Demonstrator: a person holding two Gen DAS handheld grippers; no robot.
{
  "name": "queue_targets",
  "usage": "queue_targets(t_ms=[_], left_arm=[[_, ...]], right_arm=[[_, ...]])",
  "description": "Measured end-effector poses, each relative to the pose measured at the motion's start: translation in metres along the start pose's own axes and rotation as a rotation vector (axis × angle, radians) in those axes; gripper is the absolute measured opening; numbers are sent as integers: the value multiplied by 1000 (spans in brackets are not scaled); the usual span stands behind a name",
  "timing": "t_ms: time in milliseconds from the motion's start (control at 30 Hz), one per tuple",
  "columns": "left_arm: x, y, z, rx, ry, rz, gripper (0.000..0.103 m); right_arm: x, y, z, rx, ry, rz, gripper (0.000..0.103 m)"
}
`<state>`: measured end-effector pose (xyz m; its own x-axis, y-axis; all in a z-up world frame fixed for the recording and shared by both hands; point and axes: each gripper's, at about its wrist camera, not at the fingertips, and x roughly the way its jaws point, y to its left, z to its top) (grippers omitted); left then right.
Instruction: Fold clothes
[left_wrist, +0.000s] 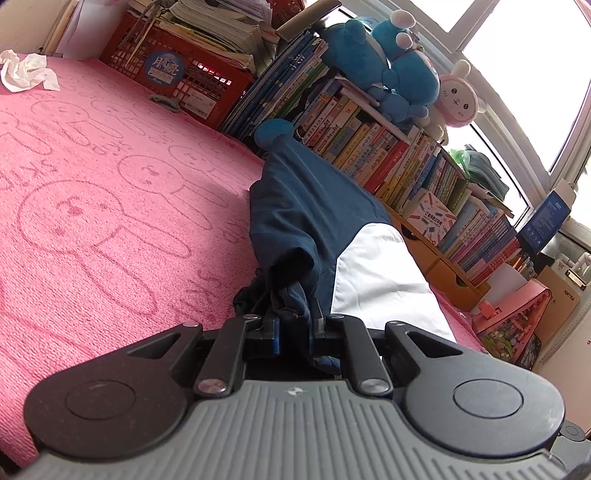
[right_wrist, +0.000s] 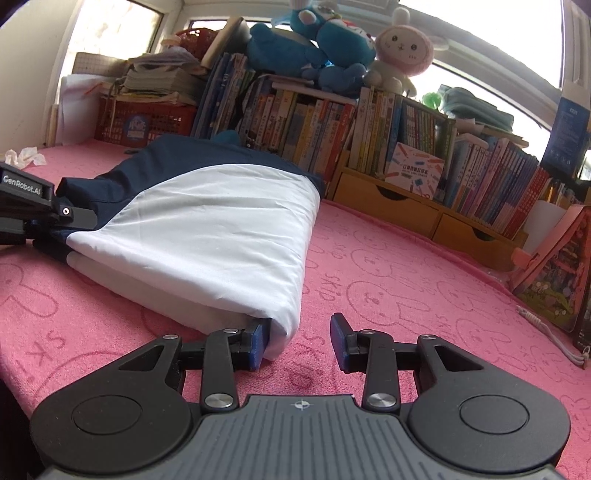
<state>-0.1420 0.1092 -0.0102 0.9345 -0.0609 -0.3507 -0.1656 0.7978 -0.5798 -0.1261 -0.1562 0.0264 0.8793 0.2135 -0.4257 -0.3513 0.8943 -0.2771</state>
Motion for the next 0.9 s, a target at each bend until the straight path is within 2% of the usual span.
queue_targets(t_ms=[200,300,367,533,633,667,700,767,900], left_arm=[[0,1,-1,5,2,-12,14],[-1,4,0,5,12,-39,14],[-2,8,2,-10,30,-71,14],[-14,22,13,-54,71,-141,26],[-23,24,16,-6,67,-122,26],[-25,24,17,4,68,-112,29],[-27,24,17,14,69,-99,36],[-29,24,19,37,72,-65,39],[-36,24,30,79,70,-70,40]], right_arm=[[-27,17,-3,-47,-27,59,39],[-39,30,-1,-51,-47,152,40],[-41,42,5,-67,-73,181,42],[-31,81,15,-230,-162,127,42],[-23,99,19,-297,-194,127,43],[-20,104,20,-312,-197,135,44],[-17,110,21,-327,-199,148,45],[-12,120,23,-350,-202,176,47],[-5,136,31,-375,-220,208,50]])
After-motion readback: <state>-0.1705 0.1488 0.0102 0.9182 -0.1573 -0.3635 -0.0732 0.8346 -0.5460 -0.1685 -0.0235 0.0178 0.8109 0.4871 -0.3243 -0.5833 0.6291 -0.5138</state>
